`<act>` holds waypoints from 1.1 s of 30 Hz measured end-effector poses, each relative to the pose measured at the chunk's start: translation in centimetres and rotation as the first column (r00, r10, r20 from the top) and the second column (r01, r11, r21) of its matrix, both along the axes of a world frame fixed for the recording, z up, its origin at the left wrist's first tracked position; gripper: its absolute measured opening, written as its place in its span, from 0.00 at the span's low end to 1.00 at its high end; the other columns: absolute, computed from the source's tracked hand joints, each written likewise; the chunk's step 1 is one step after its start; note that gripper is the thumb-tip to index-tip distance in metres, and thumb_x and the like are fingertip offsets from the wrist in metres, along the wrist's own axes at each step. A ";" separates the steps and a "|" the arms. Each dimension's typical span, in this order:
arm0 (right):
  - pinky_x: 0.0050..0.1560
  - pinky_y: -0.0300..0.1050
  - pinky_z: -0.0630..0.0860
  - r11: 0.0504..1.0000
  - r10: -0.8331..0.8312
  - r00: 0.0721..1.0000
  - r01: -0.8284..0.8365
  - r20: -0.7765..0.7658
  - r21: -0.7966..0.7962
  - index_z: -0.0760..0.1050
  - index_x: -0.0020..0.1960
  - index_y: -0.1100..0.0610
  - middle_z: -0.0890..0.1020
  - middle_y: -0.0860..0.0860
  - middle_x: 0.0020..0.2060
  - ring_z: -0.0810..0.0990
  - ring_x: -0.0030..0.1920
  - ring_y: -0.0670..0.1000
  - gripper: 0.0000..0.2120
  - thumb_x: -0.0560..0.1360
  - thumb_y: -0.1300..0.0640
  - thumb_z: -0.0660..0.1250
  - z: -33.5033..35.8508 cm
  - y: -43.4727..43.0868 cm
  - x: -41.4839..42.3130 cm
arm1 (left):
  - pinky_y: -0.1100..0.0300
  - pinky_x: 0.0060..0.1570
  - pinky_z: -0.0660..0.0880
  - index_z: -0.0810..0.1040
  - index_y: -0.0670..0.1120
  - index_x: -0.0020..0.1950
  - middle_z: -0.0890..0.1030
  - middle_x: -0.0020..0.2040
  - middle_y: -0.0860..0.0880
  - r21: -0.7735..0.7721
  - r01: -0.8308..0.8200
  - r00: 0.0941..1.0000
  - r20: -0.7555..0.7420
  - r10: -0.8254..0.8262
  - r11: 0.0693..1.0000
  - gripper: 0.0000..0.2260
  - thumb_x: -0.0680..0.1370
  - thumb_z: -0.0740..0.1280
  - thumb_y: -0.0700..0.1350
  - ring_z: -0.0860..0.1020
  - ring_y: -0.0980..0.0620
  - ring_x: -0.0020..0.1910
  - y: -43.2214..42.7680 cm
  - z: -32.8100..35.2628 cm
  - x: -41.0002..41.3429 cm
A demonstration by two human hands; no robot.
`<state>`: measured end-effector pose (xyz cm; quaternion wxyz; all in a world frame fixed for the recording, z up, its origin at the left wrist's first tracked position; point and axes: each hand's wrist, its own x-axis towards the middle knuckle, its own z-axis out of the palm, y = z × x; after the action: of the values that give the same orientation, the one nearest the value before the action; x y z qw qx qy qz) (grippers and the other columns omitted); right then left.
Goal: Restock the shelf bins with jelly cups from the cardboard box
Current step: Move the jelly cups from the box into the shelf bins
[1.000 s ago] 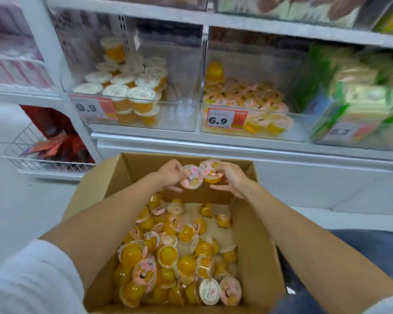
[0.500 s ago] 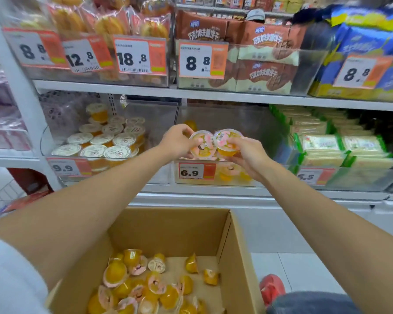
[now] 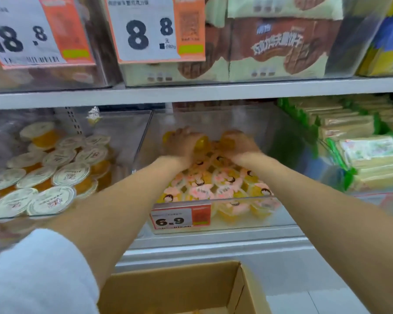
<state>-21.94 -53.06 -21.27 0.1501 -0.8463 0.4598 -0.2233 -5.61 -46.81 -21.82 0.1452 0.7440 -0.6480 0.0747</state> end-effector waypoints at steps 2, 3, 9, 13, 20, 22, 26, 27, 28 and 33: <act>0.50 0.40 0.73 0.998 -0.064 0.997 0.064 0.045 -0.001 0.76 0.59 0.56 0.76 0.53 0.60 0.77 0.58 0.55 0.13 0.77 0.55 0.64 -0.7 -0.9 0.1 | 0.53 0.61 0.67 0.71 0.55 0.69 0.71 0.68 0.47 -0.044 -0.006 0.999 0.045 0.008 0.999 0.22 0.75 0.69 0.47 0.69 0.44 0.66 -0.3 -0.7 0.0; 0.56 0.44 0.73 0.992 -0.125 0.989 0.125 0.075 -0.004 0.72 0.66 0.57 0.72 0.54 0.65 0.74 0.63 0.56 0.18 0.76 0.57 0.64 -0.9 -1.3 0.3 | 0.52 0.61 0.67 0.71 0.53 0.69 0.72 0.67 0.46 -0.077 -0.051 0.996 0.069 0.056 0.996 0.22 0.75 0.68 0.46 0.70 0.44 0.65 -0.4 -0.8 -0.1; 0.51 0.41 0.73 0.973 -0.220 0.944 0.193 0.247 0.130 0.72 0.66 0.57 0.78 0.54 0.61 0.77 0.61 0.56 0.19 0.75 0.64 0.63 -1.9 -1.9 0.7 | 0.51 0.56 0.69 0.78 0.47 0.58 0.77 0.57 0.44 -0.180 -0.262 0.956 0.087 0.281 0.948 0.13 0.75 0.64 0.39 0.73 0.42 0.59 -0.2 -1.2 0.6; 0.53 0.40 0.74 0.951 -0.207 0.912 0.103 0.354 0.291 0.78 0.62 0.54 0.81 0.50 0.57 0.79 0.58 0.51 0.18 0.73 0.64 0.68 -2.0 -1.8 0.2 | 0.52 0.61 0.67 0.76 0.51 0.65 0.73 0.64 0.47 -0.211 -0.108 0.993 -0.077 0.094 0.971 0.18 0.76 0.65 0.40 0.70 0.44 0.63 -0.3 -1.4 0.4; 0.58 0.46 0.77 0.898 -0.247 0.843 0.014 0.478 0.439 0.79 0.62 0.51 0.82 0.50 0.55 0.80 0.55 0.52 0.22 0.71 0.66 0.64 -1.5 -0.8 0.0 | 0.50 0.61 0.65 0.75 0.61 0.66 0.75 0.63 0.48 -0.214 -0.089 0.995 -0.072 0.075 0.973 0.18 0.79 0.64 0.43 0.68 0.44 0.63 -0.7 -1.8 1.3; 0.58 0.46 0.77 0.900 -0.235 0.855 0.012 0.462 0.437 0.77 0.64 0.51 0.81 0.50 0.58 0.79 0.57 0.52 0.23 0.72 0.66 0.63 -1.4 -0.7 -0.1 | 0.49 0.63 0.65 0.74 0.60 0.67 0.74 0.64 0.48 -0.197 -0.092 0.994 -0.071 0.079 0.976 0.19 0.79 0.63 0.42 0.68 0.44 0.64 -0.7 -1.8 1.1; 0.50 0.43 0.75 0.965 -0.226 0.936 0.177 0.271 0.193 0.77 0.61 0.55 0.81 0.52 0.57 0.79 0.56 0.55 0.17 0.75 0.65 0.61 -0.2 1.2 -0.7 | 0.50 0.65 0.66 0.69 0.55 0.71 0.70 0.68 0.47 -0.075 -0.112 0.989 -0.104 0.104 0.991 0.22 0.77 0.67 0.49 0.66 0.45 0.67 0.4 -0.5 0.0; 0.50 0.44 0.77 0.976 -0.212 0.942 0.187 0.259 0.115 0.78 0.58 0.56 0.82 0.53 0.54 0.81 0.54 0.56 0.14 0.74 0.64 0.62 0.3 2.1 -0.8 | 0.51 0.63 0.69 0.71 0.55 0.69 0.72 0.66 0.47 -0.056 -0.102 0.987 -0.128 0.094 0.993 0.21 0.77 0.68 0.50 0.69 0.44 0.66 1.1 0.0 -0.5; 0.49 0.46 0.79 0.983 -0.184 0.946 0.175 0.268 0.058 0.80 0.54 0.56 0.83 0.53 0.51 0.81 0.51 0.56 0.12 0.73 0.63 0.62 0.8 3.2 -0.9 | 0.52 0.59 0.72 0.74 0.54 0.65 0.74 0.63 0.47 -0.062 -0.083 0.980 -0.184 0.070 0.995 0.18 0.76 0.68 0.51 0.72 0.44 0.62 2.0 0.4 -1.0; 0.40 0.48 0.75 0.989 -0.107 0.944 0.132 0.311 -0.063 0.73 0.45 0.52 0.78 0.48 0.33 0.79 0.39 0.55 0.06 0.68 0.59 0.65 2.4 12.5 -1.2 | 0.53 0.41 0.77 0.75 0.50 0.44 0.81 0.43 0.49 -0.074 -0.071 0.925 -0.379 0.038 0.995 0.04 0.73 0.67 0.49 0.79 0.44 0.44 10.6 2.3 -4.0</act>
<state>-23.12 -40.55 -18.87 0.1708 -0.7773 0.4718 -0.3796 -9.63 -36.17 -19.48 0.2967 0.7552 -0.5833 -0.0379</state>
